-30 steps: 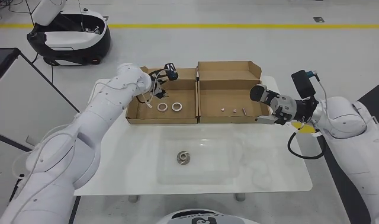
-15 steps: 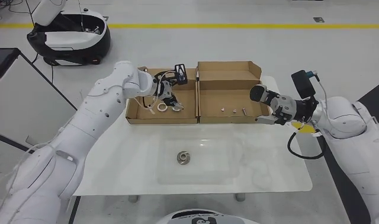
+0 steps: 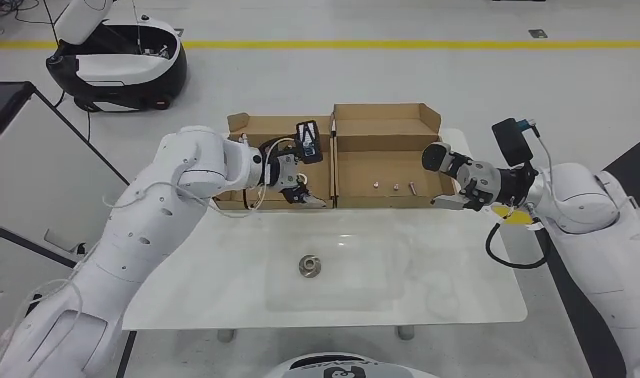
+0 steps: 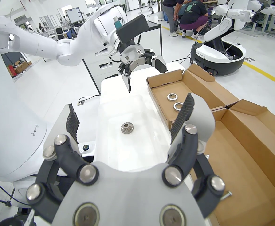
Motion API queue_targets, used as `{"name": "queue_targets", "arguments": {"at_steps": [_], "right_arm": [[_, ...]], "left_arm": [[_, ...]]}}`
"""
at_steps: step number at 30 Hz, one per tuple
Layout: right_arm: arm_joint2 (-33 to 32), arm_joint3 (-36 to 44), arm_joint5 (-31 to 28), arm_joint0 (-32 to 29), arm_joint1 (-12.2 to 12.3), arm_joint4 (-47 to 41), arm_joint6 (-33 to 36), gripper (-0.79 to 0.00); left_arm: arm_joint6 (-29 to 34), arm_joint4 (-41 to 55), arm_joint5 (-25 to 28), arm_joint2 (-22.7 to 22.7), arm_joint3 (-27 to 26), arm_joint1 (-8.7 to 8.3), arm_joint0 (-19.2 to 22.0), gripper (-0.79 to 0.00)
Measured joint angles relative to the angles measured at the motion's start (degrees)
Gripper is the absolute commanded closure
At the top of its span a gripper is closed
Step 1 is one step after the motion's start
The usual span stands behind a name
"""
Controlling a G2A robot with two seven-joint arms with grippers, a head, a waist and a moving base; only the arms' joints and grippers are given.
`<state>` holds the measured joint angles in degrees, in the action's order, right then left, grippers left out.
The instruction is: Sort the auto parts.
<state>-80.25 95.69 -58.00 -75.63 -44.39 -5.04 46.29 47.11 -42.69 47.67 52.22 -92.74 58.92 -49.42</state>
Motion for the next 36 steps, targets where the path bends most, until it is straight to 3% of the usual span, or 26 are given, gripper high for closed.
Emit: {"name": "queue_targets", "arguments": {"at_steps": [16, 19, 24, 27, 33, 36], "right_arm": [[0.0, 0.0, 0.0, 0.0, 0.0, 0.0, 0.0, -0.785], [0.0, 0.0, 0.0, 0.0, 0.0, 0.0, 0.0, -0.785], [0.0, 0.0, 0.0, 0.0, 0.0, 0.0, 0.0, -0.785], [0.0, 0.0, 0.0, 0.0, 0.0, 0.0, 0.0, -0.785], [0.0, 0.0, 0.0, 0.0, 0.0, 0.0, 0.0, -0.785], [0.0, 0.0, 0.0, 0.0, 0.0, 0.0, 0.0, -0.785]], "left_arm": [[0.0, 0.0, 0.1, 0.0, 0.3, 0.01, 0.0, -0.785], [0.2, -0.7, -0.3, -0.2, -2.0, -0.18, -1.0, -0.785], [8.2, 3.9, -0.9, 0.0, -7.7, -1.32, -3.0, -0.785], [14.8, 8.3, -4.9, -1.3, -11.2, -2.12, -3.1, -0.785], [23.8, 14.8, -14.2, -6.6, -15.9, -3.54, 0.3, -0.785], [25.5, 15.4, -16.0, -9.7, -16.8, -3.75, 1.9, -0.785]]}}
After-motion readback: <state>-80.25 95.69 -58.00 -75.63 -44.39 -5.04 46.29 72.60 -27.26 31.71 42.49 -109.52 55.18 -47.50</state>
